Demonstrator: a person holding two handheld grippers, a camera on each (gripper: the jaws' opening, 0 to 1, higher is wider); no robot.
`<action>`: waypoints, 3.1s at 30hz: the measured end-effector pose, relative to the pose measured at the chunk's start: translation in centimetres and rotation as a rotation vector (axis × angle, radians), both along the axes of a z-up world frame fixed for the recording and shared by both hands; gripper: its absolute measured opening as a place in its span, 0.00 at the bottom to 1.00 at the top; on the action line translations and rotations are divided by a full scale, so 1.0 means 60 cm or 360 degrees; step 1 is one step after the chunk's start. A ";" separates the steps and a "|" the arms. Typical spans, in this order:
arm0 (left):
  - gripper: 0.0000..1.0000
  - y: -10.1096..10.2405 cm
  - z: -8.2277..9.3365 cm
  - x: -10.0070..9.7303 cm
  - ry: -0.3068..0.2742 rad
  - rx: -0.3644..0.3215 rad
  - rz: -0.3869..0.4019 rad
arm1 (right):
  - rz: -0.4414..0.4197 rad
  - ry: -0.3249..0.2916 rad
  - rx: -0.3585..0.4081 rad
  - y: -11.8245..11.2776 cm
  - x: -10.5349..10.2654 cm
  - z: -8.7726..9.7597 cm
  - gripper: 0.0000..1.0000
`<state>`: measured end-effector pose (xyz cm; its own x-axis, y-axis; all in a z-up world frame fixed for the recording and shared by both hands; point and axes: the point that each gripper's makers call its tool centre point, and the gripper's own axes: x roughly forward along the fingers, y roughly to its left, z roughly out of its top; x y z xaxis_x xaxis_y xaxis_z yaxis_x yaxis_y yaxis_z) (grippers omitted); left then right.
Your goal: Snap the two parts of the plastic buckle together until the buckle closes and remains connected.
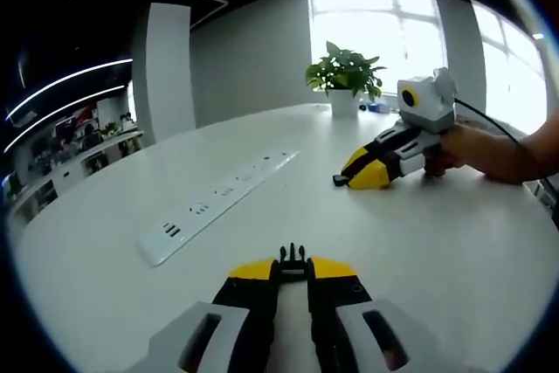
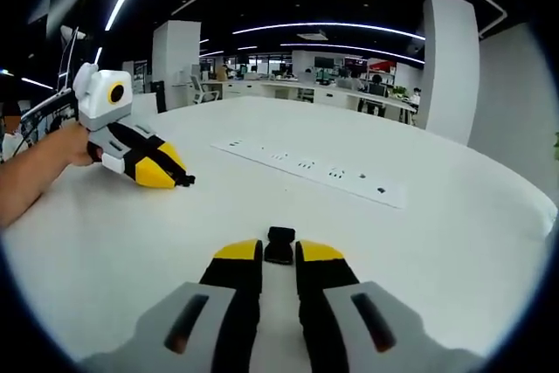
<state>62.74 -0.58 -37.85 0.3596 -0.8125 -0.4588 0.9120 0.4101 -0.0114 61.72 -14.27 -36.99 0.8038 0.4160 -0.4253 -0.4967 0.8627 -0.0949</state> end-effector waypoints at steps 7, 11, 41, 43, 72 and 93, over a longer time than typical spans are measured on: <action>0.12 0.000 0.000 -0.002 0.0001 0.0001 0.0002 | 0.0006 0.0003 0.0006 0.003 -0.004 -0.001 0.13; 0.11 0.000 0.000 -0.003 0.0006 0.0007 0.0010 | 0.0003 0.0000 0.0004 0.002 -0.004 -0.002 0.12; 0.10 -0.008 -0.003 -0.008 -0.0009 0.0026 0.0015 | 0.0030 0.0012 0.0016 0.002 -0.002 -0.005 0.11; 0.10 -0.008 -0.003 -0.008 0.0006 0.0023 0.0024 | 0.0028 0.0011 0.0011 0.001 -0.003 -0.005 0.11; 0.09 0.004 0.075 -0.004 -0.0021 -0.0079 0.0147 | 0.0028 -0.0102 0.0108 0.001 -0.005 0.083 0.10; 0.10 0.013 0.162 -0.025 -0.0051 -0.0060 0.0256 | 0.0045 -0.0185 0.0113 -0.001 -0.024 0.161 0.10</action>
